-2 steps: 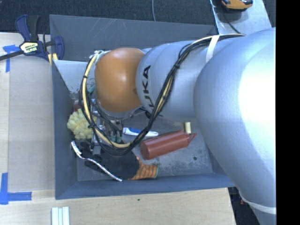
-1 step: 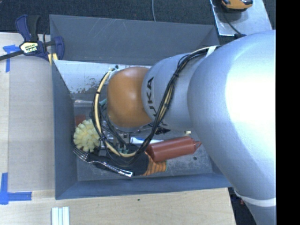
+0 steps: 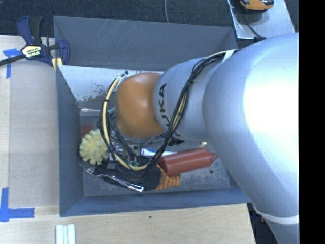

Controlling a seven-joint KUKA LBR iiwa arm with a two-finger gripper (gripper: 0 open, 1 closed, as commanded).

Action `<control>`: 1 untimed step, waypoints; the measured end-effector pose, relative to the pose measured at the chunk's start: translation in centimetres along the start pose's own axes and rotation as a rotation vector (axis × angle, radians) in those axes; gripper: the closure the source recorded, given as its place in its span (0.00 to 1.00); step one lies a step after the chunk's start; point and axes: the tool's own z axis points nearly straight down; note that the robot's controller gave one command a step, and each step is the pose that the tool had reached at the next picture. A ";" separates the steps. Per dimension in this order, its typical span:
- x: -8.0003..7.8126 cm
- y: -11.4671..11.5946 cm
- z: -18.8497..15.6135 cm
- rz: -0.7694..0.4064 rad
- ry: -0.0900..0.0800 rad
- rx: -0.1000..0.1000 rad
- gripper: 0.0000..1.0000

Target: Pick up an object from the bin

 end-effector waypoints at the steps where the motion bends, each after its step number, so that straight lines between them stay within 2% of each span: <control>1: -0.9 -0.3 0.2 -0.234 -0.003 -0.001 1.00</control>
Offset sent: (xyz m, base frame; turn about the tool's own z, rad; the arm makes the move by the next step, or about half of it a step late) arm 0.0150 -0.0134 -0.0067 -0.3683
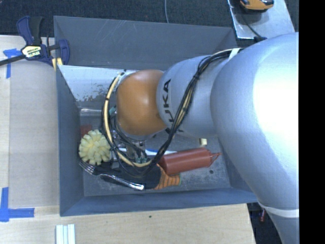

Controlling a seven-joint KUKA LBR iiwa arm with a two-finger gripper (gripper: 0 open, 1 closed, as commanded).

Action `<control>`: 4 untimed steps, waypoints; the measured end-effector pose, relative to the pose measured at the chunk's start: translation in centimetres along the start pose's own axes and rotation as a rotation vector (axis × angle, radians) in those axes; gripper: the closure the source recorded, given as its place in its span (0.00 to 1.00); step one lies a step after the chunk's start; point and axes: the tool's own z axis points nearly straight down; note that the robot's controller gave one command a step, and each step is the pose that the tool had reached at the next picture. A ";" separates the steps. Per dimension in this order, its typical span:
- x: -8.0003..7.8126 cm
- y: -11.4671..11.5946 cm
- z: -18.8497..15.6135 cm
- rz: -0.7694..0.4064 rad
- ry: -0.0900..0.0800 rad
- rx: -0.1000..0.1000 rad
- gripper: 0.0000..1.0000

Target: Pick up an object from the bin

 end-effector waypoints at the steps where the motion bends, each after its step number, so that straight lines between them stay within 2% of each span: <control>1: -0.6 -0.8 0.1 -0.147 -0.006 -0.003 1.00; 2: -1.3 0.4 0.2 -0.254 -0.010 0.001 1.00; 3: -1.8 0.5 -5.4 -0.258 -0.001 -0.001 1.00; 4: -2.8 -0.7 -12.0 -0.326 -0.009 0.000 1.00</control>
Offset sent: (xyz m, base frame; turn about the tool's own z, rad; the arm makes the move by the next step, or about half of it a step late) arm 0.0118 0.0148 -0.0045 -0.2932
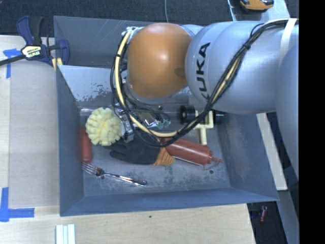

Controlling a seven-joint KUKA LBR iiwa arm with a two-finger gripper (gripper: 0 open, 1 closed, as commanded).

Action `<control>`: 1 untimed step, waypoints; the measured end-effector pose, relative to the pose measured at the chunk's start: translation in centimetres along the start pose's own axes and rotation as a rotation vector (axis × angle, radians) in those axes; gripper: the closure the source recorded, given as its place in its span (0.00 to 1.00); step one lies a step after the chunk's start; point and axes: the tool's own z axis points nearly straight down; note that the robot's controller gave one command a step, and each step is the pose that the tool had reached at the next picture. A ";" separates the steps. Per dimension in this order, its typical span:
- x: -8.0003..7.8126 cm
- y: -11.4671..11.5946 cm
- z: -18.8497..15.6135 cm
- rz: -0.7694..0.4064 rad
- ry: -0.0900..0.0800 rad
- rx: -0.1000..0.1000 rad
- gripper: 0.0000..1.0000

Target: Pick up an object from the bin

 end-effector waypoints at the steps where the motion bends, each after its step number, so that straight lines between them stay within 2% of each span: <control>1: -2.2 -1.3 7.5 -0.258 -0.001 -0.001 1.00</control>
Offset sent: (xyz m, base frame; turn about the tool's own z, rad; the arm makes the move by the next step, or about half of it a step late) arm 0.0263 -0.0110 0.0321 -0.0703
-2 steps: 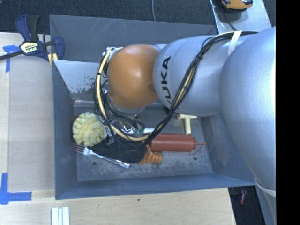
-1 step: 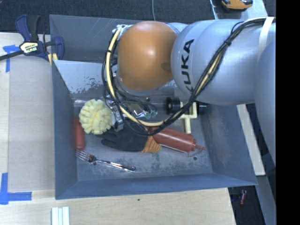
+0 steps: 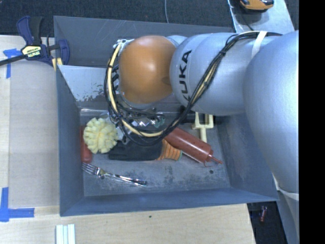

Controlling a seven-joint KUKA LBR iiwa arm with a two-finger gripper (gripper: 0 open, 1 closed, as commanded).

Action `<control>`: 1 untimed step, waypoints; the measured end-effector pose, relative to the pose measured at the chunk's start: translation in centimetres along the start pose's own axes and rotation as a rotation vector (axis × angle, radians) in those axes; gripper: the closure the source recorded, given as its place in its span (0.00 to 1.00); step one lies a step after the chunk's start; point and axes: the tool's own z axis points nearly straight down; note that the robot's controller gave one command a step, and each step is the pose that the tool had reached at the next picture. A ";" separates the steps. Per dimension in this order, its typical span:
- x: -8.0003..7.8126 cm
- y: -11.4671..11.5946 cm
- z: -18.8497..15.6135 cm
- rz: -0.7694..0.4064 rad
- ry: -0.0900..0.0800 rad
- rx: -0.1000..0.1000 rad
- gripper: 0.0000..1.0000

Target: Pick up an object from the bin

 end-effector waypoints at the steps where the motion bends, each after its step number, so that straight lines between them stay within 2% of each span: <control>1: 0.4 -0.4 -6.1 0.112 -0.001 -0.001 1.00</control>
Offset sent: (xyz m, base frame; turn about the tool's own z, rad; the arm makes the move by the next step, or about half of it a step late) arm -0.0052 0.0041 0.1065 0.0116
